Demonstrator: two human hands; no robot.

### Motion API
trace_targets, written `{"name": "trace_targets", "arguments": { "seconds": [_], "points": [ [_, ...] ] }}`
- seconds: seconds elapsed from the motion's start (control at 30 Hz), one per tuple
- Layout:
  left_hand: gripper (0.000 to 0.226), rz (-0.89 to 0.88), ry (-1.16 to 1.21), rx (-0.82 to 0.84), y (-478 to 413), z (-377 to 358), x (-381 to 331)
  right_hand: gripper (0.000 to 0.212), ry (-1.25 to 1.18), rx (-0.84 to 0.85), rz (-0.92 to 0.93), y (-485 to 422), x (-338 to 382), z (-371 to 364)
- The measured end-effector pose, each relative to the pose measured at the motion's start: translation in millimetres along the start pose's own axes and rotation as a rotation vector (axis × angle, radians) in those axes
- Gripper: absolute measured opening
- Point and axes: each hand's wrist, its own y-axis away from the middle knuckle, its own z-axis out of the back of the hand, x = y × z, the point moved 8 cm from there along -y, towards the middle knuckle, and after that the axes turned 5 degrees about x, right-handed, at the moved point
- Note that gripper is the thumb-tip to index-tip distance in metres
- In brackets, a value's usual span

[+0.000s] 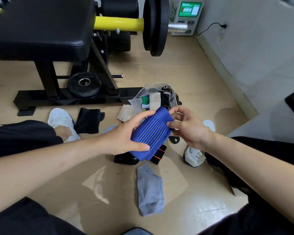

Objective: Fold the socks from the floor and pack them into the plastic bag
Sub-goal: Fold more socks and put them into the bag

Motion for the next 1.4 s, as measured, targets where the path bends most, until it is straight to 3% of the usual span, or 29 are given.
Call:
{"name": "trace_targets", "arguments": {
  "seconds": [0.13, 0.33, 0.47, 0.63, 0.9, 1.13, 1.33, 1.4],
  "points": [
    [0.071, -0.007, -0.109, -0.016, -3, 0, 2, 0.019, 0.203, 0.001, 0.001, -5, -6, 5],
    [0.065, 0.132, -0.014, -0.182, -13, 18, 24, 0.02, 1.116, -0.135, 0.324, -37, 25, 43],
    [0.055, 0.228, 0.057, -0.243, -28, 30, 30, 0.036, 1.402, -0.13, 0.221, -76, 24, 59],
    [0.041, 0.284, 0.182, -0.331, -64, 45, 35, 0.049, 1.359, -0.112, 0.095, -118, 20, 65],
    [0.058, 0.361, 0.351, -0.462, -136, 28, 77, 0.077, 1.239, -0.074, 0.316, -128, 23, 56],
    [0.069, 0.326, 0.612, -0.726, -188, 22, 115, 0.083, 1.196, -0.02, 0.315, -130, 31, 69],
    [0.079, 0.26, 0.613, -0.773, -236, 20, 141, 0.086, 1.122, -0.026, 0.348, -138, 36, 74],
    [0.081, 0.257, 0.464, -0.722, -249, 21, 150, 0.086, 1.092, -0.031, 0.346, -139, 40, 74]
  ]
}}
